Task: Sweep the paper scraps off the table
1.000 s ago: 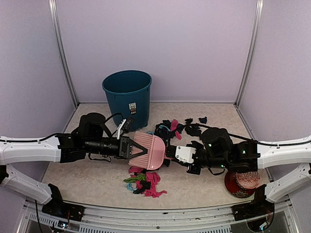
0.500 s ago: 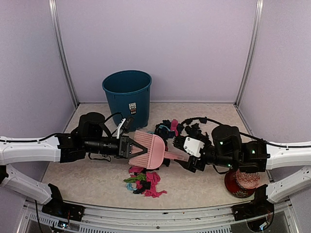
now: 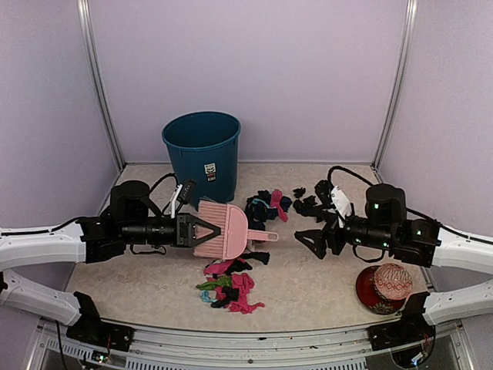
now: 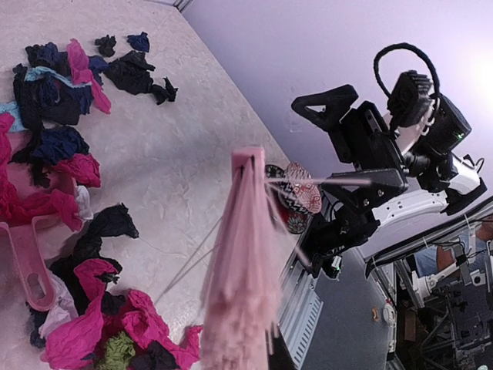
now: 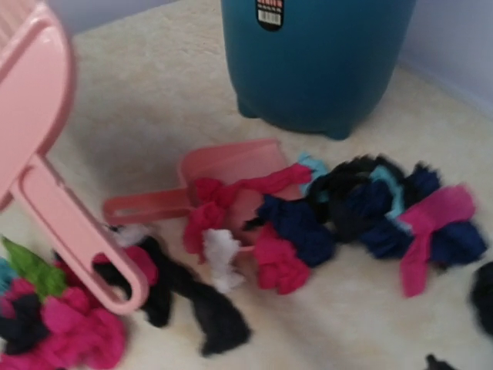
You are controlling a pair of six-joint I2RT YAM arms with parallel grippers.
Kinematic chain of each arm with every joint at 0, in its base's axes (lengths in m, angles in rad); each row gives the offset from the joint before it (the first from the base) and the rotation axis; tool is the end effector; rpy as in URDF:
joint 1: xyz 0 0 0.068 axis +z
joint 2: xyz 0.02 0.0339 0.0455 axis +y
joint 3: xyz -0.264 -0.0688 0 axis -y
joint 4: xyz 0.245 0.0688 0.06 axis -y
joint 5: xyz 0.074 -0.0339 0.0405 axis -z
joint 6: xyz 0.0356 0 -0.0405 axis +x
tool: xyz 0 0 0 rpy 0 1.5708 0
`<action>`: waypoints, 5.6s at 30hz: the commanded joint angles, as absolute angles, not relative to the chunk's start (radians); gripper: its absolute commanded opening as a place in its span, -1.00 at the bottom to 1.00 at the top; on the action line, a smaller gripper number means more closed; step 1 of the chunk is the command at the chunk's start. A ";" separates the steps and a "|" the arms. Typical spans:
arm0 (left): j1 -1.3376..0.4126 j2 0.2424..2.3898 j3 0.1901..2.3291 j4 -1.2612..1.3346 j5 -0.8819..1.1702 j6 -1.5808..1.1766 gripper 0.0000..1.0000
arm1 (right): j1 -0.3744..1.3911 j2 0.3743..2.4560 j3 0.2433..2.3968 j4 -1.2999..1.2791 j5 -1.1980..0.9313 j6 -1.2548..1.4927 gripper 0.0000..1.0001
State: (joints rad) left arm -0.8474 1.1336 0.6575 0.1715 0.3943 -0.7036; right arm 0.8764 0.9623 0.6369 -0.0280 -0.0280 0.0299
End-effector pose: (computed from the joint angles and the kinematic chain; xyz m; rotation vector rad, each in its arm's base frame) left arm 0.1588 -0.2005 0.2617 0.4567 2.0672 -1.3749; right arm 0.1421 0.1722 0.2707 -0.8292 1.7938 0.6279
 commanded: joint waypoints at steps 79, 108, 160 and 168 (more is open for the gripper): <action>-0.899 1.187 0.603 0.567 0.254 -0.694 0.98 | 0.795 1.087 0.575 0.660 -0.489 0.747 -1.00; -0.993 1.483 0.897 -0.268 -0.290 -0.644 0.83 | 0.795 0.857 0.671 -0.090 0.108 0.344 -1.00; -0.916 1.860 1.166 -0.402 -0.302 -0.447 -0.65 | 0.795 0.830 0.636 -0.098 0.087 0.378 -1.00; -0.916 1.807 1.163 -0.445 -0.305 -0.428 -1.00 | 0.795 0.829 0.658 -0.094 0.072 0.378 -1.00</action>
